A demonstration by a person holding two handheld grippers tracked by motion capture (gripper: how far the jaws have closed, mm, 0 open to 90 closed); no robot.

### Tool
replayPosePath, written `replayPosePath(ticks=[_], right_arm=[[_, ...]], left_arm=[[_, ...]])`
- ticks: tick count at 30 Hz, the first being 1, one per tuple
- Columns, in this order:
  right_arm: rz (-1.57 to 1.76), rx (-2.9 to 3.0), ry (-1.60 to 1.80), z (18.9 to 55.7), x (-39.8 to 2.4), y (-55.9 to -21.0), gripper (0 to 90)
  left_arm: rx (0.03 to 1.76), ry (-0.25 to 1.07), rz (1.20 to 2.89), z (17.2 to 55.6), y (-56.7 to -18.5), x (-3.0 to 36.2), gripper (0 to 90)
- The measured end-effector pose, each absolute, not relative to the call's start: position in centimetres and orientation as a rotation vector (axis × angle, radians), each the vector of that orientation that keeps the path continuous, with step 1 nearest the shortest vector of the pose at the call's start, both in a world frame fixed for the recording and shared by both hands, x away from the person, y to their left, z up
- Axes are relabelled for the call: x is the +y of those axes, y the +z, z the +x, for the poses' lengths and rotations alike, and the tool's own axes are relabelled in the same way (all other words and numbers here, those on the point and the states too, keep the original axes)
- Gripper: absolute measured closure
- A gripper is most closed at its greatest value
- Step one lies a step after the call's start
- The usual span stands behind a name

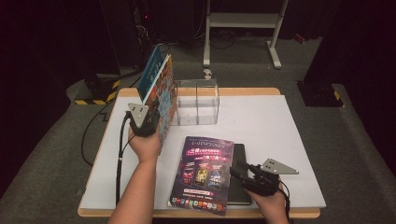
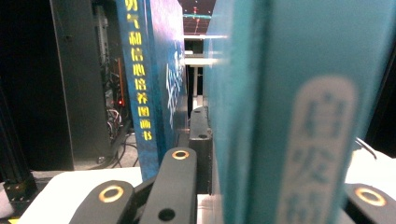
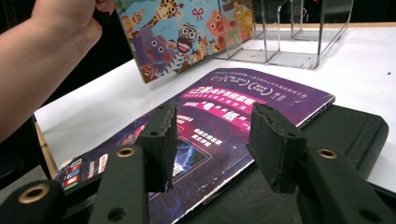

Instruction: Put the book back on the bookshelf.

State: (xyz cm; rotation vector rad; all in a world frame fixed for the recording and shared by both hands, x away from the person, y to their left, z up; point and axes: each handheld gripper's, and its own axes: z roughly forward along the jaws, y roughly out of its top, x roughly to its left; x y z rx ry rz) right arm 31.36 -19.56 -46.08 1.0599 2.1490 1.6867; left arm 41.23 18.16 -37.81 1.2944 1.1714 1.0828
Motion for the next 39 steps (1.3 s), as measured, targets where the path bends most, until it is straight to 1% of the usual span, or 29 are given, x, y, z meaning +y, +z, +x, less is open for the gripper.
replayPosePath(ticks=[10,19,23,31,39], right_arm=[[1.054,2.163,1.681,31.3,-19.4,-46.2,51.0],[1.049,2.179,1.67,31.2,-19.2,-46.4,50.7],[1.043,2.19,1.66,31.1,-19.0,-46.5,50.5],[1.051,2.197,1.65,31.1,-18.7,-46.7,50.4],[1.046,2.208,1.645,31.2,-18.5,-46.9,50.4]], left_arm=[[1.159,1.087,1.307,40.5,-38.5,18.2,80.1],[1.176,1.058,1.346,39.9,-38.8,19.5,79.1],[1.166,1.043,1.376,39.6,-38.8,20.0,76.3],[1.155,1.066,1.439,37.4,-39.5,20.7,73.8],[1.166,1.038,1.451,35.8,-40.8,21.1,75.7]])
